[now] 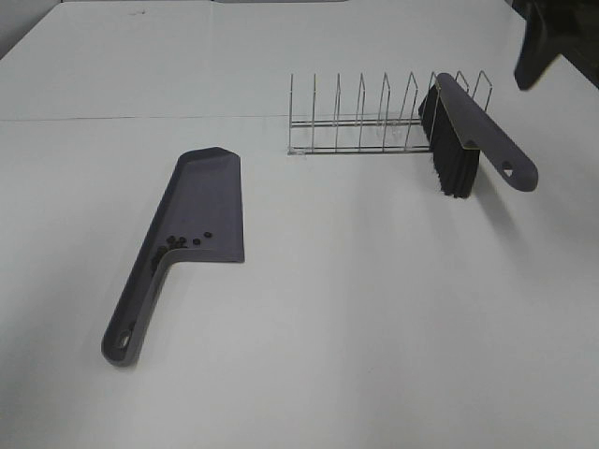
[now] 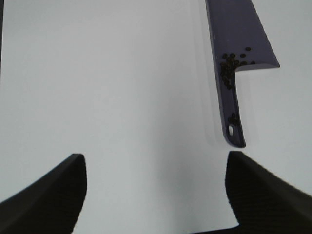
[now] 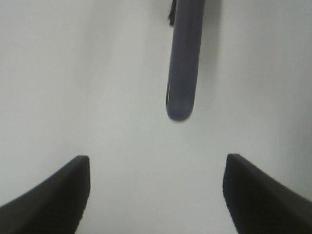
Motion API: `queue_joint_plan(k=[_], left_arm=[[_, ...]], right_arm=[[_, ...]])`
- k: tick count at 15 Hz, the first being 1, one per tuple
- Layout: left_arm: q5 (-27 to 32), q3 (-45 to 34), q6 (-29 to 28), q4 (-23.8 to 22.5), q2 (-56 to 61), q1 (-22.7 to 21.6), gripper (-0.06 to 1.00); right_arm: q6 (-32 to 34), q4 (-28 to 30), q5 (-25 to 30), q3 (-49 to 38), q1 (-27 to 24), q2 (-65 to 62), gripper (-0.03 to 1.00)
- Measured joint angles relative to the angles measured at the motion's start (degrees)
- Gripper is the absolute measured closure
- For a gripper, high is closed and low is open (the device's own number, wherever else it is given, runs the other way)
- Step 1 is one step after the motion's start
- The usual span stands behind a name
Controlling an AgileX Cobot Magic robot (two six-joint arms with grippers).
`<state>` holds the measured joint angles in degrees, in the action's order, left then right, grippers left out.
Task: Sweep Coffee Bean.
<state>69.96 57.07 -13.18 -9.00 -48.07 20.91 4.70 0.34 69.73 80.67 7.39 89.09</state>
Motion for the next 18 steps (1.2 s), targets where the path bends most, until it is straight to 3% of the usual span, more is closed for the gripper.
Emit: queue_joint_plan(k=[2, 3, 8, 10, 12, 16, 18], left_arm=[[0.2, -8.0, -1.4, 0.0, 9.2, 0.0, 0.23], [0.2, -14.4, -1.8, 0.0, 18.2, 0.0, 0.23], [0.2, -19.4, 0.0, 1.1, 34.2, 0.0, 0.23], [-1.7, -21.4, 3.3, 1.5, 38.1, 0.0, 0.23], [-3.4, -24.5, 5.4, 3.4, 39.6, 0.0, 0.23], [-8.8, -27.6, 13.5, 12.0, 39.9, 0.0, 0.23], [-9.0, -28.1, 16.7, 14.0, 39.9, 0.0, 0.23]], right_arm=[[-0.6, 0.0, 0.0, -11.6, 0.0, -8.6, 0.33], [-0.8, -0.3, 0.1, -21.5, 0.0, -17.6, 0.33], [-0.8, -1.2, -0.2, -39.9, 0.0, -37.6, 0.33], [-1.2, -1.3, -3.8, -45.8, 0.0, -47.6, 0.33], [-1.8, -1.4, -8.2, -50.4, 0.0, -58.6, 0.33], [-6.4, -4.5, -8.9, -51.6, 0.0, -75.2, 0.33], [-8.9, -6.3, -8.9, -51.6, 0.1, -82.3, 0.33]])
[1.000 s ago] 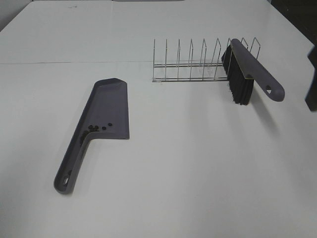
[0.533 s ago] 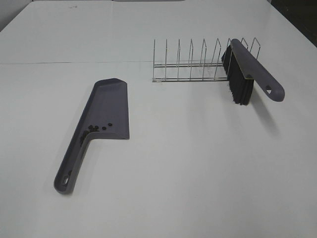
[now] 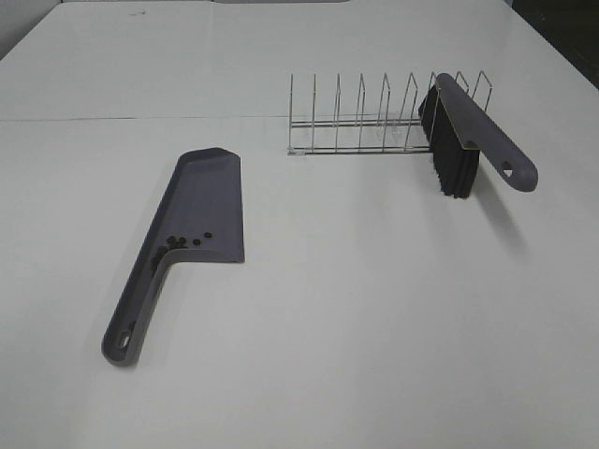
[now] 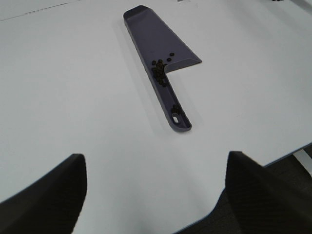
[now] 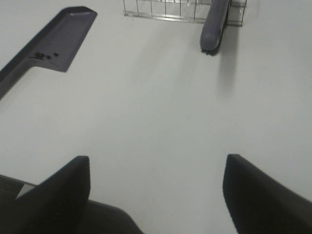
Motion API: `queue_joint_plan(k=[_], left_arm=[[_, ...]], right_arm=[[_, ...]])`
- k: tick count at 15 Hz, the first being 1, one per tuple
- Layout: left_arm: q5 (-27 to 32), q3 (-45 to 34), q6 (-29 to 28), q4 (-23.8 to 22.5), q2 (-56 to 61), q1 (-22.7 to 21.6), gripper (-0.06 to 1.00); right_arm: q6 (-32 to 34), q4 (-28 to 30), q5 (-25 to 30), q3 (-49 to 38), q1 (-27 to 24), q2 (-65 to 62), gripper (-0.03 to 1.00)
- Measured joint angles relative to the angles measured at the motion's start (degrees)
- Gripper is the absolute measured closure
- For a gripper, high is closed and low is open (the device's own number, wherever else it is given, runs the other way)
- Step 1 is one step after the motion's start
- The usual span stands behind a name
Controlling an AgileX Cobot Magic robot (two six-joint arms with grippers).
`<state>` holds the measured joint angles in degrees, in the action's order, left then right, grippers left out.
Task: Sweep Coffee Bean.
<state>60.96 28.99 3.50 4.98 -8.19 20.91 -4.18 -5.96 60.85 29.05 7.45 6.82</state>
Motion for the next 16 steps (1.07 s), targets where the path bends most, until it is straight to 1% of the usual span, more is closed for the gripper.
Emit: queue_joint_plan(k=[1, 2, 6, 11, 14, 16], left_arm=[[-0.1, -0.2, 1.0, 0.3, 0.0, 0.0, 0.23], [-0.1, -0.2, 1.2, 0.6, 0.0, 0.0, 0.23], [-0.1, -0.2, 1.9, 1.2, 0.0, 0.0, 0.23], [-0.1, -0.2, 1.3, 1.3, 0.0, 0.0, 0.23], [-0.1, -0.2, 3.5, 3.0, 0.0, 0.0, 0.23], [-0.1, -0.2, 3.8, 3.4, 0.0, 0.0, 0.23]], right_arm=[[-2.3, -1.4, 0.1, 0.0, 0.0, -4.2, 0.33], [-2.9, -1.8, 0.1, 0.0, 0.0, -5.1, 0.33], [-2.9, -1.9, 0.1, 0.0, 0.0, -5.2, 0.33], [-2.9, -2.1, 0.1, 0.0, 0.0, -5.2, 0.33], [-2.9, -2.1, 0.1, 0.0, 0.0, -5.2, 0.33], [-2.9, -2.1, 0.1, 0.0, 0.0, -5.2, 0.33]])
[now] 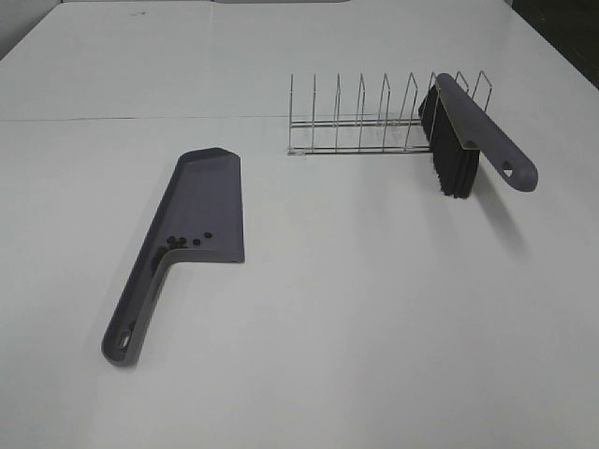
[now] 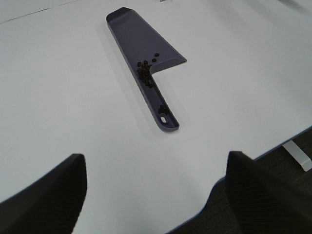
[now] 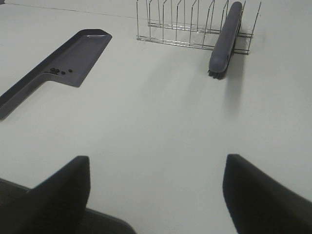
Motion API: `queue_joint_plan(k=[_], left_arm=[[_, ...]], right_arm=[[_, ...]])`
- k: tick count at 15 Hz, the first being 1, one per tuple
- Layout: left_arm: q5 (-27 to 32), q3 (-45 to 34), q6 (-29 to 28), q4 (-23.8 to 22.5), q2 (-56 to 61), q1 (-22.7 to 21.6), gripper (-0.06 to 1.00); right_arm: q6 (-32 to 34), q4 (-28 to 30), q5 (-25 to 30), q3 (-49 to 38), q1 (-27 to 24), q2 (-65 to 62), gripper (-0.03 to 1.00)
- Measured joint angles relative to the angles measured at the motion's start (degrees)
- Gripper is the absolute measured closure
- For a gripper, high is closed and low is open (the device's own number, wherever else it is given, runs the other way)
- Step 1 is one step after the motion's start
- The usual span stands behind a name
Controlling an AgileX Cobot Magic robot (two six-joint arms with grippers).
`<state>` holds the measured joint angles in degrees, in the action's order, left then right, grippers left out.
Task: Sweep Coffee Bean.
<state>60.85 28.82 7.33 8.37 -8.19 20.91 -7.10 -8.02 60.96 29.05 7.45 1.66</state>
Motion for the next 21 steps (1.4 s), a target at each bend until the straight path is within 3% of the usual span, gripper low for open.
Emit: queue_joint_plan(k=[13, 15, 16, 17, 19, 21], left_arm=[[0.0, 0.0, 0.2, 0.1, 1.4, -0.6, 0.23], [0.0, -0.2, 0.2, 0.1, 3.9, -6.2, 0.23], [0.0, -0.2, 0.2, 0.1, 7.2, -13.5, 0.23], [0.0, -0.2, 0.2, 0.1, 7.2, -13.5, 0.23], [0.0, -0.2, 0.2, 0.1, 8.3, -18.2, 0.23], [0.0, -0.2, 0.2, 0.0, 8.3, -18.3, 0.23]], right_arm=[[0.0, 0.0, 0.0, 0.0, 0.0, 0.0, 0.33], [0.0, -0.1, 0.0, 0.0, -0.6, 0.0, 0.33], [0.0, -0.1, 0.0, 0.0, -4.4, 0.0, 0.33], [0.0, -0.1, 0.0, 0.0, -4.4, 0.0, 0.33], [0.0, -0.2, 0.0, 0.0, -10.0, 0.0, 0.33], [0.0, -0.2, 0.0, 0.0, -10.4, -1.0, 0.33]])
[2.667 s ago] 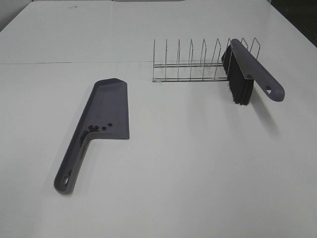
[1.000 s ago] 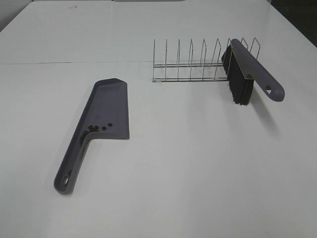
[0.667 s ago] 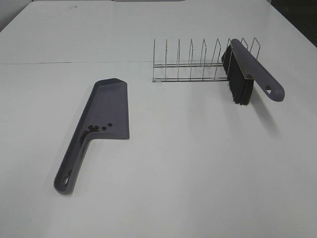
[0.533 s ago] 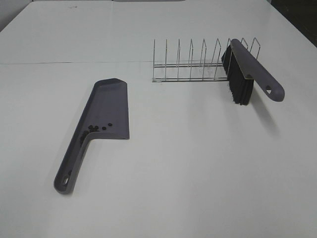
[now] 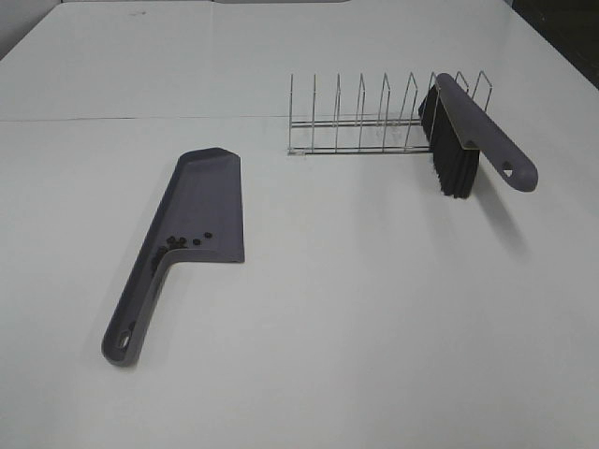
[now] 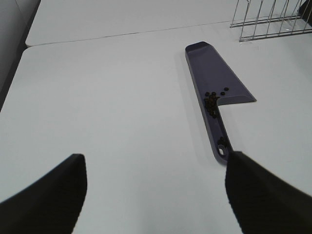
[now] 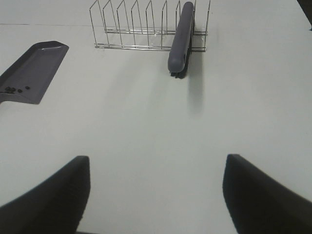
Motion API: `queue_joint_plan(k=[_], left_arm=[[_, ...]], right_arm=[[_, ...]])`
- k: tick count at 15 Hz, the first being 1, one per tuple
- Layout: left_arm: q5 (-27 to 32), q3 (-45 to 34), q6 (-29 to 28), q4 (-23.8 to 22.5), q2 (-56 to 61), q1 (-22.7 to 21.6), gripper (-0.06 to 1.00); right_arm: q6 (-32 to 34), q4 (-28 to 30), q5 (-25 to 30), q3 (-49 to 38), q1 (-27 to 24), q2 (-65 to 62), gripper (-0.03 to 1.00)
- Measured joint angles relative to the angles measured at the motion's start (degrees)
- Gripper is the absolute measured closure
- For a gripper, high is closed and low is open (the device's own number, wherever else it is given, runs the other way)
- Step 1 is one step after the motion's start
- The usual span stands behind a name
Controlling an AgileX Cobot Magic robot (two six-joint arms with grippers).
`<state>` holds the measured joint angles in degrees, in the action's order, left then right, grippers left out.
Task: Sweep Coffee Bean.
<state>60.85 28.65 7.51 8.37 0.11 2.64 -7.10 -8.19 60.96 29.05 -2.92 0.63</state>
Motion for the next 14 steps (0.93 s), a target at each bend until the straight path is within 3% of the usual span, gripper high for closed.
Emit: queue_joint_plan(k=[14], left_arm=[[0.0, 0.0, 0.0, 0.0, 0.0, 0.0, 0.23]], right_arm=[[0.0, -0.5, -0.1, 0.0, 2.9, -0.9, 0.33]])
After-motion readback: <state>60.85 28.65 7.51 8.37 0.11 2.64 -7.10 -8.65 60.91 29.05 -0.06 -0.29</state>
